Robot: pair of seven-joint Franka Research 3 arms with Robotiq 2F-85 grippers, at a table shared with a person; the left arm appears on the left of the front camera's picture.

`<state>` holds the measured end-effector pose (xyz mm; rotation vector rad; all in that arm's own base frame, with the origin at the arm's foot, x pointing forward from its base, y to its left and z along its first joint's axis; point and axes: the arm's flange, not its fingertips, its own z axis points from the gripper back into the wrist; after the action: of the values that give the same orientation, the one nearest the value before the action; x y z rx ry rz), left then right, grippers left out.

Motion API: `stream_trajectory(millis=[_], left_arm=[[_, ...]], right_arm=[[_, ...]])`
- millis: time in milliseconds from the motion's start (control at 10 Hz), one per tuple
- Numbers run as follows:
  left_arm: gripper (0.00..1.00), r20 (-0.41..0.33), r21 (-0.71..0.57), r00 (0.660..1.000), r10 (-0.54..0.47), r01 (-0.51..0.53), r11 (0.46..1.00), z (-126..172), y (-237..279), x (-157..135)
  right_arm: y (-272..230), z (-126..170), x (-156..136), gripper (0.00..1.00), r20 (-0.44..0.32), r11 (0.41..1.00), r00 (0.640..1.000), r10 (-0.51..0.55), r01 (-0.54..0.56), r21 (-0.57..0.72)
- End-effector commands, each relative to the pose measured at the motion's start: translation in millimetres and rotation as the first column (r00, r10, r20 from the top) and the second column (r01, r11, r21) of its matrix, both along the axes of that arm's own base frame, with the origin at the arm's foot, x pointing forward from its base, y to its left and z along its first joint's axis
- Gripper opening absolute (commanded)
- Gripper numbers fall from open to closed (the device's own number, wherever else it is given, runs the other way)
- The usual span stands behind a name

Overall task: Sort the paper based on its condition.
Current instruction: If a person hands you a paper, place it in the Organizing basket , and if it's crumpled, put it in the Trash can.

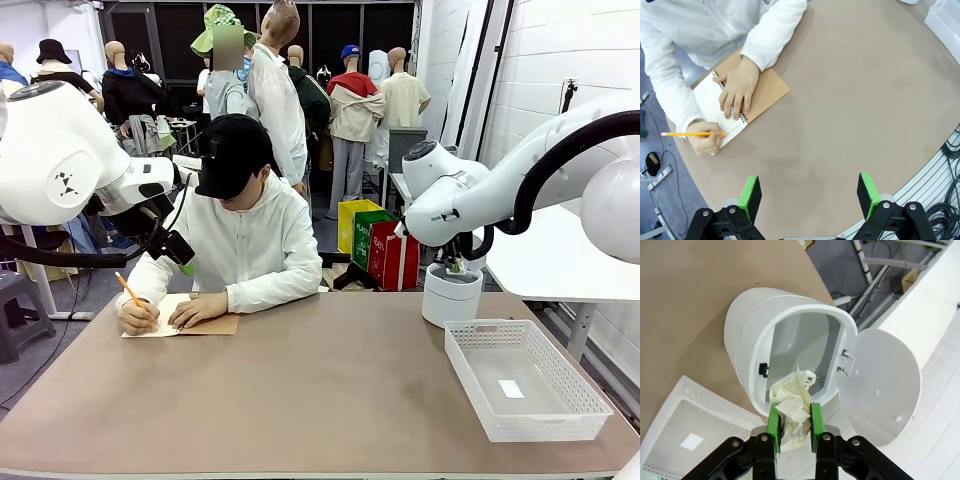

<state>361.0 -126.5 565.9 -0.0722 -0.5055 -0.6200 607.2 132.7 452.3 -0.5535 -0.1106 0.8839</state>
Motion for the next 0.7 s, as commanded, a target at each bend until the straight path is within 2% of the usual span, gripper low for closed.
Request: stream_trajectory(millis=[0,500,600], left_arm=[[1.00,0.001,-0.005,1.000,-0.001,0.001,1.000,1,1,0],[1.00,0.001,-0.005,1.000,-0.001,0.001,1.000,1,1,0],[1.00,0.001,-0.005,1.000,-0.001,0.001,1.000,1,1,0]], right_arm=[[-5,-3,11,0.29,0.038,0.999,0.999,-0.011,0.012,-0.033],[-3,-9,23,0.29,0.024,1.000,1.000,-0.017,0.017,-0.020],[-6,-9,24,0.38,0.020,1.000,1.000,-0.020,0.020,-0.017]])
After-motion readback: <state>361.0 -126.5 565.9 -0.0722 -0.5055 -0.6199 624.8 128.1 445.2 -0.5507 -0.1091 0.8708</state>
